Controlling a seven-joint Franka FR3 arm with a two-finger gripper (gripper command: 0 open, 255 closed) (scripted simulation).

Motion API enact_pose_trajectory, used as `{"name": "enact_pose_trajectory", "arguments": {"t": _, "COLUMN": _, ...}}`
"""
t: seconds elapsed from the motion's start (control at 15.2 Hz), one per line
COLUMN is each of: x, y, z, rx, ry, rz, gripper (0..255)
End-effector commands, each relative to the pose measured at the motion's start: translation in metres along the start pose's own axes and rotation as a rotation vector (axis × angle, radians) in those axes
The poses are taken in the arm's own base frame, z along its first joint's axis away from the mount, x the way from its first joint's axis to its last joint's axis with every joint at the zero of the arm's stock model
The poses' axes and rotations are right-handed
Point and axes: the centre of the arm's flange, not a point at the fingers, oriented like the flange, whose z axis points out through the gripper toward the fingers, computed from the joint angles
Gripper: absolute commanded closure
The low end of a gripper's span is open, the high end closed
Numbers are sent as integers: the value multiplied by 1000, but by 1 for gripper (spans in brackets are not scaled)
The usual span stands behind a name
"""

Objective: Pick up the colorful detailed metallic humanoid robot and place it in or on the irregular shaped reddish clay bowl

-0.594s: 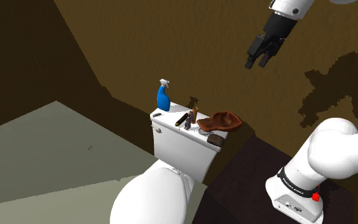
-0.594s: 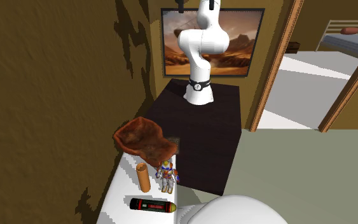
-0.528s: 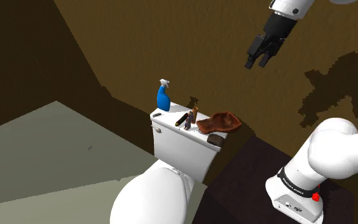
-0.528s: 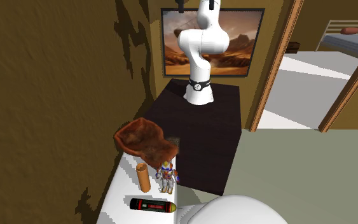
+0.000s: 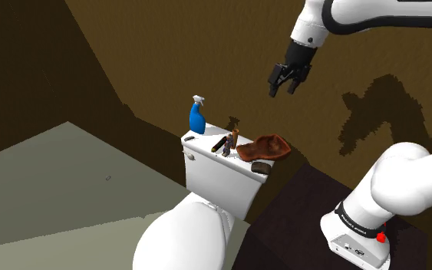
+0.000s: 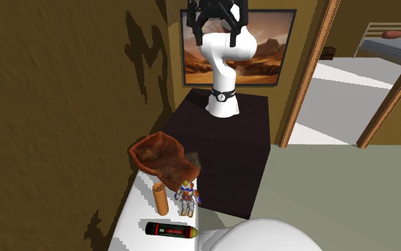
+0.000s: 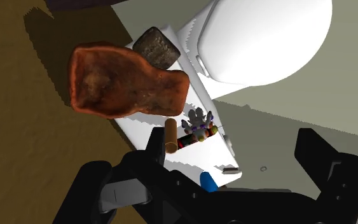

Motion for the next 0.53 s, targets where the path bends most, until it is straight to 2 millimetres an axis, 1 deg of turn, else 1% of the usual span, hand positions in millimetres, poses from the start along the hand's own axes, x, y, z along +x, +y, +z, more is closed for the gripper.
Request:
{"name": "enact_pose_trajectory", "arguments": {"t": 0.0, "x": 16, "y": -7, "z": 21, "rx": -13, "ry": -8, "rz": 19, "gripper": 0}}
{"name": "enact_pose_trajectory", "arguments": {"t": 0.46, "x": 72, "y": -21, "z": 99, "rx": -61, "ry": -40, "rz": 83, "gripper": 0}}
